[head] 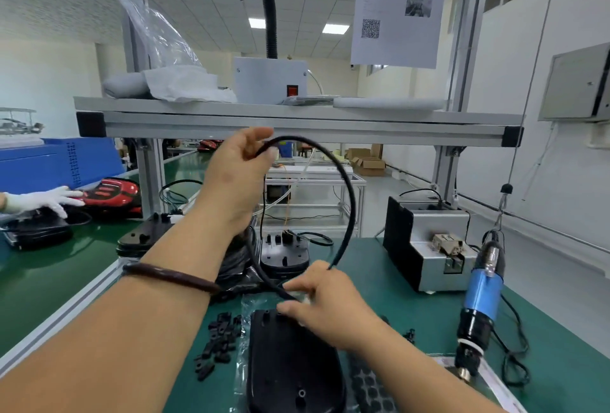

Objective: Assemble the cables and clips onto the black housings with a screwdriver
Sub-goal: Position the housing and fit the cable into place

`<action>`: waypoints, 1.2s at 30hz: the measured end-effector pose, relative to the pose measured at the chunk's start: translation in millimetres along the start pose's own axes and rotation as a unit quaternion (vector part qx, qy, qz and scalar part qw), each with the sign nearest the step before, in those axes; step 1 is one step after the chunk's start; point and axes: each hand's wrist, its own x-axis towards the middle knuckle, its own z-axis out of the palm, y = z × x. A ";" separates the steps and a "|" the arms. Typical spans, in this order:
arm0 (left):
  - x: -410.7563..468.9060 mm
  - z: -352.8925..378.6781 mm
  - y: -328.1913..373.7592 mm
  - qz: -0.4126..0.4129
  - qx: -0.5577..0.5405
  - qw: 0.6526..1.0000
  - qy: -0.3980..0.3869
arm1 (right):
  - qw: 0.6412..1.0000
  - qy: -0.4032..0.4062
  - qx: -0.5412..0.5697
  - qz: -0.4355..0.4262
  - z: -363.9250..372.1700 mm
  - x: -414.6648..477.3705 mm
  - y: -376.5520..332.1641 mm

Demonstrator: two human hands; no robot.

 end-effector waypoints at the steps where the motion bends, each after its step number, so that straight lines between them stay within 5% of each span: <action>1: -1.3 8.4 8.4 0.010 -0.001 1.000 -0.012 | 1.000 -0.002 -0.016 -0.012 3.4 3.3 -3.7; 5: -5.8 14.8 23.2 0.050 0.008 0.995 -0.081 | 0.998 0.052 -0.008 -0.022 1.1 9.7 2.2; 8: -26.9 -2.0 -8.6 -0.016 -0.046 0.998 0.029 | 0.983 0.110 0.140 0.049 -5.0 8.2 17.7; 10: -56.8 -9.3 -48.1 -0.104 0.098 0.988 0.060 | 0.961 0.117 0.238 0.079 -3.8 5.8 25.5; 14: -102.1 -14.4 -106.0 -0.187 0.332 0.899 -0.215 | 0.932 0.130 0.329 0.082 -1.6 4.1 33.2; 17: -104.6 -15.3 -111.5 -0.151 0.417 0.861 -0.247 | 0.922 0.148 0.350 0.078 1.2 4.3 33.4; 22: -109.6 -10.4 -109.8 -0.121 0.397 0.891 -0.181 | 0.916 0.175 0.353 0.070 7.9 7.8 28.5; 26: -108.8 -7.8 -112.5 -0.097 0.419 0.884 -0.185 | 0.915 0.173 0.358 0.066 10.2 9.7 25.4; 36: -112.6 -19.4 -120.4 -0.067 0.300 0.916 -0.258 | 0.977 0.057 0.201 0.044 -10.5 12.4 11.1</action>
